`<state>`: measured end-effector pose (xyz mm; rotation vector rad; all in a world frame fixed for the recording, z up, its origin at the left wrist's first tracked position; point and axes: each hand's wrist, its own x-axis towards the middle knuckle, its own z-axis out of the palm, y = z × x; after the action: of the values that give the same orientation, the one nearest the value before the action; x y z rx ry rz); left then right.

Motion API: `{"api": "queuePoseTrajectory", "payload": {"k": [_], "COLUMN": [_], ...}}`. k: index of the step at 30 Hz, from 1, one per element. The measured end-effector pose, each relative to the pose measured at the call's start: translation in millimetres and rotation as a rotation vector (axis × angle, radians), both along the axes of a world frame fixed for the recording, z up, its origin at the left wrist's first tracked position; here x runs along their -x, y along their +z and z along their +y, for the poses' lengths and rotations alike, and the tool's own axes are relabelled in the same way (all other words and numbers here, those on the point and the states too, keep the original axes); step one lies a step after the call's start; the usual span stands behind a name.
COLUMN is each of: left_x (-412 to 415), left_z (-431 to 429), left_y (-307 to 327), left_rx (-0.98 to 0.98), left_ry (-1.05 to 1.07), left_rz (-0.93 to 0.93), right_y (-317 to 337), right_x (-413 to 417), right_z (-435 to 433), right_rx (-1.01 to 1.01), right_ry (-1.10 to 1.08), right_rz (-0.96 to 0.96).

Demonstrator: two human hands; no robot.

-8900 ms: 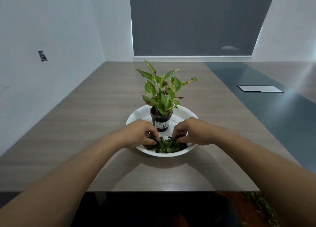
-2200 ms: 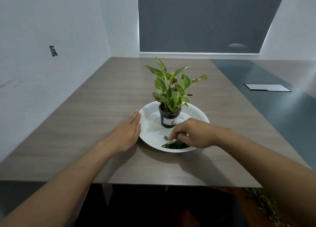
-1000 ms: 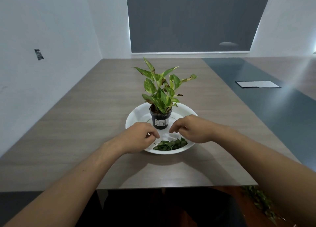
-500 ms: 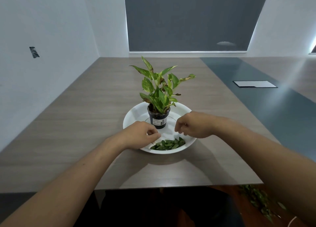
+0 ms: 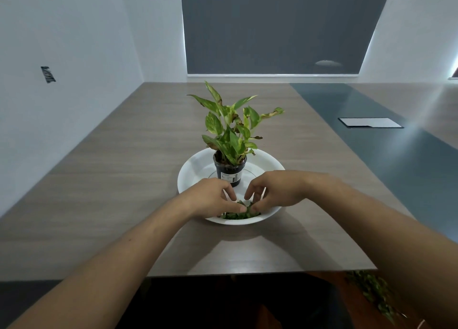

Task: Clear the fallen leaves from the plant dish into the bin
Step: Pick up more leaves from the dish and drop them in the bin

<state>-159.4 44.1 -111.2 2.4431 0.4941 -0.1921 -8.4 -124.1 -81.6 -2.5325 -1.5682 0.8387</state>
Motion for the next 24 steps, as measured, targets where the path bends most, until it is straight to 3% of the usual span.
{"api": "queuePoseTrajectory", "payload": {"k": [13,24], "left_x": [-2.8,0.6], "left_z": [-11.4,-1.2], "left_y": [-20.7,-17.9], "left_rx": [-0.1,-0.095], "left_ry": [0.027,0.054], "left_rz": [-0.159,-0.163], "right_y": [-27.1,-42.4], "right_x": [1.3,3.7], "right_z": [3.6,2.5], "right_rx": [-0.177,-0.376], "right_ry": [-0.028,-0.022], "right_rz": [0.018,-0.007]}}
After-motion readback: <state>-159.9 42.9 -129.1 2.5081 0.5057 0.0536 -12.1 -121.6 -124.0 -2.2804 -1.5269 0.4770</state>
